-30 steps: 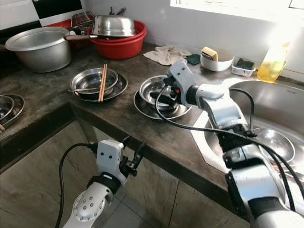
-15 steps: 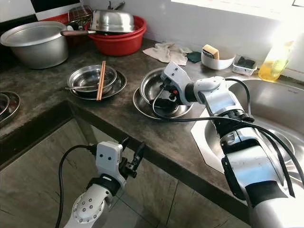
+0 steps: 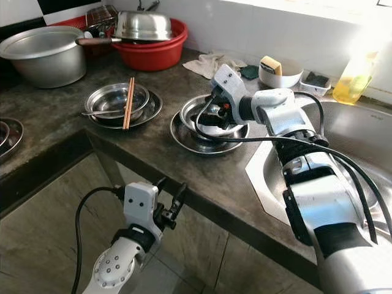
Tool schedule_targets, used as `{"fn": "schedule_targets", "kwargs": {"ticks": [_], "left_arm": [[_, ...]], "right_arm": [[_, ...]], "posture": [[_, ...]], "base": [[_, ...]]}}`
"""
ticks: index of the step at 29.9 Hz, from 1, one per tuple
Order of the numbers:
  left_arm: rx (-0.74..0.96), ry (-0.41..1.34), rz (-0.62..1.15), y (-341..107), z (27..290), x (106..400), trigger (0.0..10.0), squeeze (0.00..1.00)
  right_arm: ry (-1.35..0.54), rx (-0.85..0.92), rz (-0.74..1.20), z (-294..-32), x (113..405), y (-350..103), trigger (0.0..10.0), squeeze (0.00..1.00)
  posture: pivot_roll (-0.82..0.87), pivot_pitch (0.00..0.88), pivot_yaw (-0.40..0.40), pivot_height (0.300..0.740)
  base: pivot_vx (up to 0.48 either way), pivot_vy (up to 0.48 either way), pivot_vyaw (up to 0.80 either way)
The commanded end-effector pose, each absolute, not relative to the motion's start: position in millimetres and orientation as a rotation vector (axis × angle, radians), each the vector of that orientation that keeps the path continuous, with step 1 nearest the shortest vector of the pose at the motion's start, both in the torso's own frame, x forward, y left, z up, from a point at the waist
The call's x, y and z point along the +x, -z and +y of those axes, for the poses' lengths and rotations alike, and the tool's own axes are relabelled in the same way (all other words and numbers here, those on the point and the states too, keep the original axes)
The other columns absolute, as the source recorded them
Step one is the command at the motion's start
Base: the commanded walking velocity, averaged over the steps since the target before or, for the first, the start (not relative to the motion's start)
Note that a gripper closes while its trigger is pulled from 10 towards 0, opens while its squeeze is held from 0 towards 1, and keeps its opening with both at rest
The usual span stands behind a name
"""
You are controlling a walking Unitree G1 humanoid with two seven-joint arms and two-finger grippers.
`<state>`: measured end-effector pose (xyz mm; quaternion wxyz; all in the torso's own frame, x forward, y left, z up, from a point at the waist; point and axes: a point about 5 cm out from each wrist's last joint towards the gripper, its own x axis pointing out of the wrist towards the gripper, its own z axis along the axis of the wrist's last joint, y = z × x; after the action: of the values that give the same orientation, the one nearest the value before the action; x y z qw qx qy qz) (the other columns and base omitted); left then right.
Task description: Kitchen organization
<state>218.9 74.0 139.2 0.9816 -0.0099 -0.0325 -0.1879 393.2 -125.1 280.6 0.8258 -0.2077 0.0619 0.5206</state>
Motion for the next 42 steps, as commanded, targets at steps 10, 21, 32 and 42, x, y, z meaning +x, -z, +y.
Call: {"fn": "schedule_targets", "kwargs": {"ticks": [10, 21, 32, 42], "left_arm": [[-0.012, 0.379, -0.06, -138, 73, 219, 10.0, 0.0], [-0.013, 0.378, -0.062, -138, 72, 218, 10.0, 0.0], [-0.013, 0.379, -0.066, -138, 72, 219, 10.0, 0.0], [-0.009, 0.373, -0.067, -139, 72, 220, 10.0, 0.0]], "right_arm": [[-1.148, -0.562, 0.232, -139, 389, -267, 10.0, 0.0], [-1.045, -0.68, 0.287, -141, 394, -258, 10.0, 0.0], [-0.919, -0.79, 0.312, -140, 400, -245, 0.0, 0.0], [-0.863, -0.699, 0.181, -134, 402, -253, 0.0, 0.0]], "posture": [[0.09, 0.111, -0.058, 0.74], [0.09, 0.106, -0.06, 0.74], [0.09, 0.1, -0.06, 0.74], [0.09, 0.101, -0.058, 0.74]], "base": [[0.0, 0.0, 0.0], [0.0, 0.0, 0.0], [0.0, 0.0, 0.0], [0.0, 0.0, 0.0]]}}
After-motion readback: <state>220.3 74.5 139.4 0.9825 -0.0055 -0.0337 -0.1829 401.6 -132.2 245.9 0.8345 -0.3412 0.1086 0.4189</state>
